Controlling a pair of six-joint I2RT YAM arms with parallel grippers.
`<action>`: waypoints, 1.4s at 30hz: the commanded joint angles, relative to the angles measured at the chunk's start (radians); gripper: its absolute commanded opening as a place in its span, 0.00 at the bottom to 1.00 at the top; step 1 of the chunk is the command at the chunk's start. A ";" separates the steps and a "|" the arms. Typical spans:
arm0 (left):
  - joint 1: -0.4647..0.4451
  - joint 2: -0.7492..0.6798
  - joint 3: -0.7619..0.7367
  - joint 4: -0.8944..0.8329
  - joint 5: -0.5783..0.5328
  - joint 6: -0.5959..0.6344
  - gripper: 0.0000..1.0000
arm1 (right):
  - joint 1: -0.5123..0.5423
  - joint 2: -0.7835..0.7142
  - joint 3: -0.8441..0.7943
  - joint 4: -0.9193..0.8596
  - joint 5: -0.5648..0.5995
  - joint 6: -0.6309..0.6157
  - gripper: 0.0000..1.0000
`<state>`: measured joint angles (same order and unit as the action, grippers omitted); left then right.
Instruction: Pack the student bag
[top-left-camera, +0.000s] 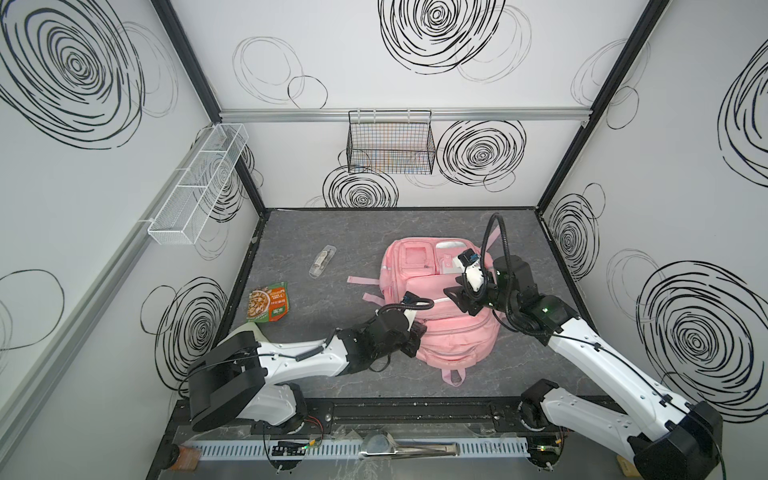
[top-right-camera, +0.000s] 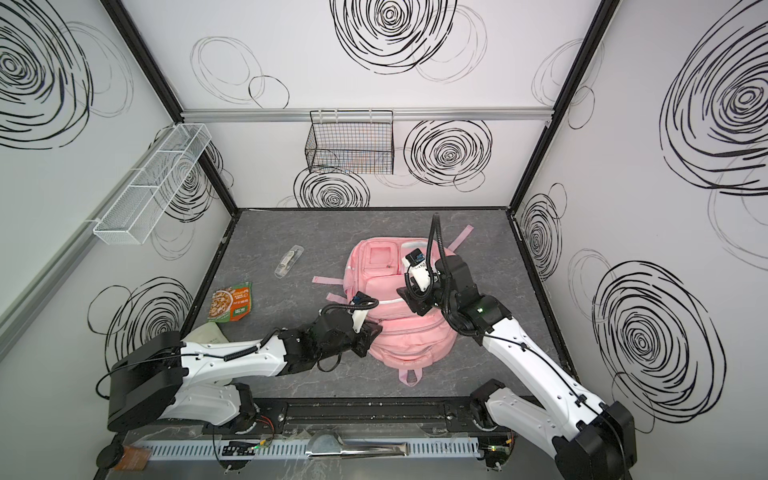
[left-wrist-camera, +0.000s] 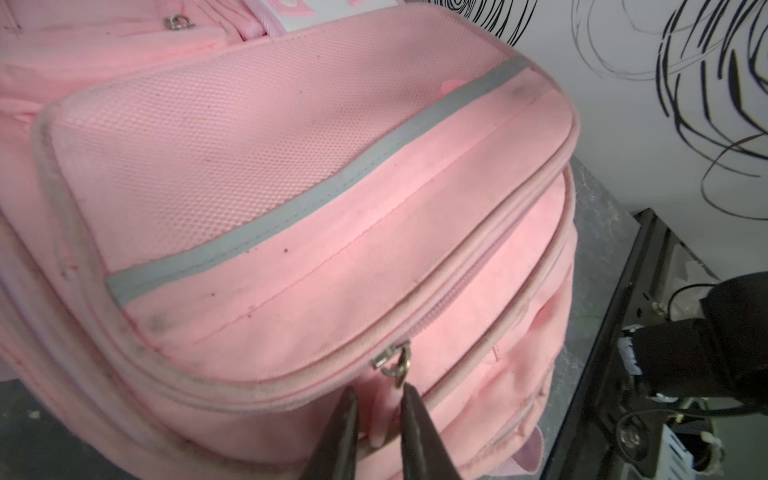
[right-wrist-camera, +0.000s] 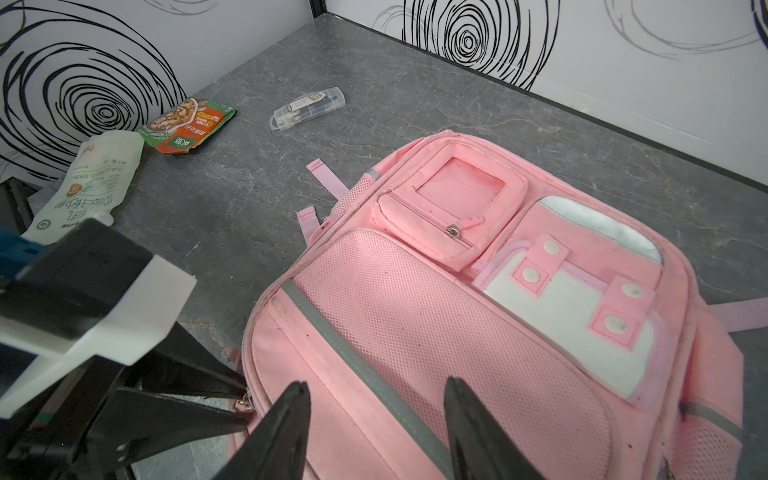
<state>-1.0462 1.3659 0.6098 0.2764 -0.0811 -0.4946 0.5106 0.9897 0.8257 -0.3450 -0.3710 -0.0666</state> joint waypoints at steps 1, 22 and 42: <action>0.005 0.010 0.026 0.039 -0.010 -0.009 0.13 | 0.004 -0.025 0.004 -0.030 0.008 -0.052 0.57; 0.050 -0.161 0.027 -0.069 0.081 0.099 0.00 | 0.298 0.134 -0.002 -0.098 0.139 -0.558 0.68; 0.148 -0.271 -0.029 -0.113 0.110 0.079 0.00 | 0.275 0.156 -0.015 -0.055 0.181 -0.471 0.00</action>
<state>-0.9291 1.1484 0.5884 0.1123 0.0296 -0.4225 0.8021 1.1877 0.8291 -0.3847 -0.2352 -0.5491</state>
